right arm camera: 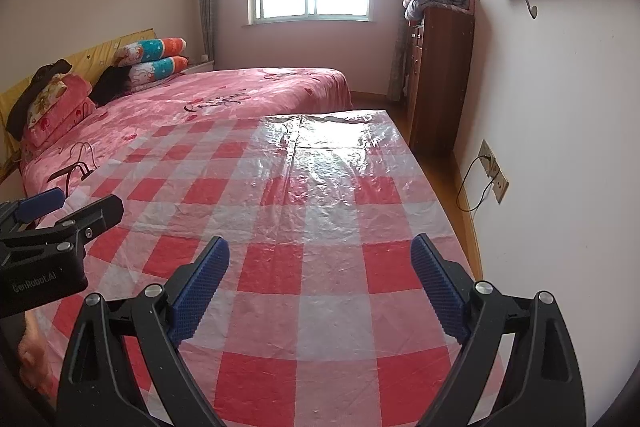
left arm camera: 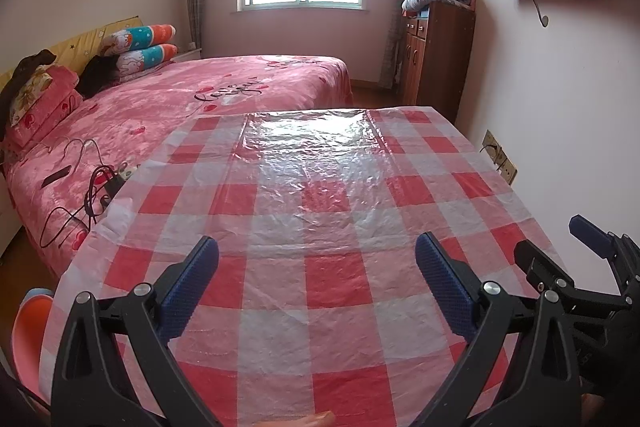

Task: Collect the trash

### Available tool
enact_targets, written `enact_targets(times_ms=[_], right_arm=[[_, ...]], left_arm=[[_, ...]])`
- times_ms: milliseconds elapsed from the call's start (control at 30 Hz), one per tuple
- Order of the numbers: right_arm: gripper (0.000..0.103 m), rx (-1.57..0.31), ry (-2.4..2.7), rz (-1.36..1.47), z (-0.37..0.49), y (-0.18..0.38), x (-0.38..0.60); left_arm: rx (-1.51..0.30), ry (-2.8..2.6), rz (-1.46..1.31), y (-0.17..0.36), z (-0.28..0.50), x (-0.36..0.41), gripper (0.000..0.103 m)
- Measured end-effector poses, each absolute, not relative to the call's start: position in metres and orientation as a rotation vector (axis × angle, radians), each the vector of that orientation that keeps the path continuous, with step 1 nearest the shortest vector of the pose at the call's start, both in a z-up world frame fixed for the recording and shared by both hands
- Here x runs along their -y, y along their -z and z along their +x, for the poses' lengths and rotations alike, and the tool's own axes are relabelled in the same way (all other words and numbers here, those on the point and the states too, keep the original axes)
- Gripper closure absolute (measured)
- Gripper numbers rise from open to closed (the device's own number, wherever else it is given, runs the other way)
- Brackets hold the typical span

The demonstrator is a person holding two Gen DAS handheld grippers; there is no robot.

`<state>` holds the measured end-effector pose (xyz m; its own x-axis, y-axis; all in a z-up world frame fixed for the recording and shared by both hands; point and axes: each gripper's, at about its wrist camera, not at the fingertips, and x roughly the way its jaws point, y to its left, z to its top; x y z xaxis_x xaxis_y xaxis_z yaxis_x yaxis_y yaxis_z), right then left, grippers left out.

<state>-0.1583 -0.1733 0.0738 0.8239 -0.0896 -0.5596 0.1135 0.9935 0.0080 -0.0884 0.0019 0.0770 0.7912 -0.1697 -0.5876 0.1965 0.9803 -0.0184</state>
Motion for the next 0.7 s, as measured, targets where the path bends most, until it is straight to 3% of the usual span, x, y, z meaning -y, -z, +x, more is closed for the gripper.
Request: enact_targets(times_ms=[700], right_arm=[[0.012, -0.663, 0.079, 0.025, -0.135, -0.058, 0.163]], left_arm=[[-0.675, 0.169, 0.06, -0.059, -0.07, -0.004, 0.004]])
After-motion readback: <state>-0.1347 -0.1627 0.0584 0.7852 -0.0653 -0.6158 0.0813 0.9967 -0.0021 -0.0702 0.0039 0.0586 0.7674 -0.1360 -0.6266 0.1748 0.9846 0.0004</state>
